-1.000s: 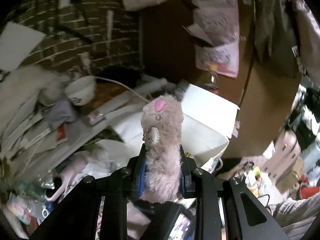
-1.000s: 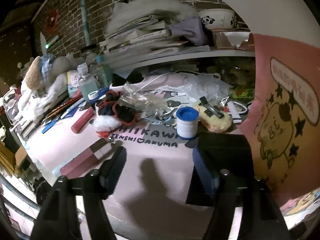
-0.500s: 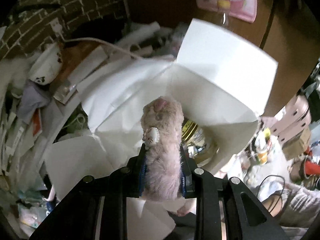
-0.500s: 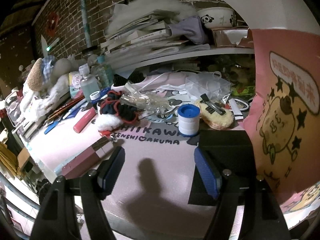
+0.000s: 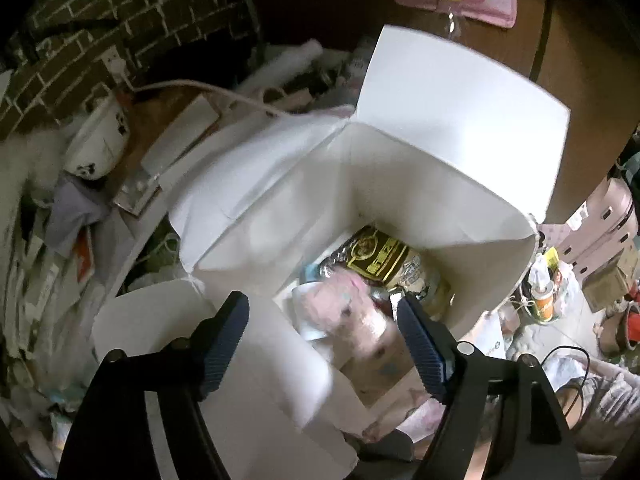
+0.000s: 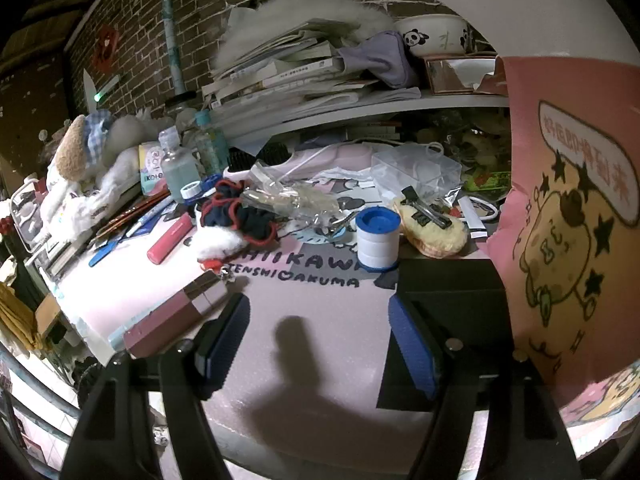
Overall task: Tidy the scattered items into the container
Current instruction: 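Return the left tool to the table while the right gripper moves toward the pink rectangular case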
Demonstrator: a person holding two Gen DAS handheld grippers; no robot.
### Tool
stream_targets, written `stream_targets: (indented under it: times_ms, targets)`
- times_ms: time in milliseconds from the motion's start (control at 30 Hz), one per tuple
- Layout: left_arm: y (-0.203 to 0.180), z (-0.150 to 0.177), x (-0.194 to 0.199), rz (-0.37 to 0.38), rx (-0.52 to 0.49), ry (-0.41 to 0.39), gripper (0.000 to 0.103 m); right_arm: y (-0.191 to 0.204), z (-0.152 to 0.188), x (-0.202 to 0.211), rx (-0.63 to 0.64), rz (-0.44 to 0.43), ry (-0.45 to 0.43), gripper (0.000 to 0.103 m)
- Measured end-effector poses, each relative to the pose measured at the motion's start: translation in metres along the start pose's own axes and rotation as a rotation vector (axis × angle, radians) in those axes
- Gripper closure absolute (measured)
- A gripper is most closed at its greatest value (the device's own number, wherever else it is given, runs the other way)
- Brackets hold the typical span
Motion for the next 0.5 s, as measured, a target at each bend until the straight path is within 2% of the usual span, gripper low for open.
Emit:
stream_targets:
  times_ms: [67, 267, 300, 400, 500]
  targets:
    - [0.001, -0.001, 0.006, -0.010, -0.002, -0.020, 0.023, 0.000, 0.001, -0.001, 0.001, 0.001, 0.000, 0.034]
    - [0.012, -0.002, 0.036, -0.053, 0.039, -0.138, 0.020, 0.000, -0.001, 0.002, 0.001, 0.000, -0.020, 0.034]
    - [0.015, 0.000, 0.042, -0.066, 0.043, -0.162, 0.016, 0.001, -0.001, 0.003, 0.004, 0.002, -0.021, 0.034]
    - [0.029, 0.011, 0.066, -0.116, 0.064, -0.238, 0.013, 0.002, 0.000, 0.008, -0.002, -0.007, -0.030, 0.034]
    - [0.048, 0.028, 0.091, -0.114, 0.121, -0.310, 0.007, 0.003, 0.003, 0.015, -0.005, -0.022, -0.053, 0.034]
Point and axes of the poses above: each gripper's, at about its wrist camera, not at the fingertips, and x roughly against the way its jaws point, y to its left, z to its underside, the point moved 9 cm from there along -x, roughly the way its jaws point, and after that the axes turned 2 degrees about -z, right-handed, at the moved point
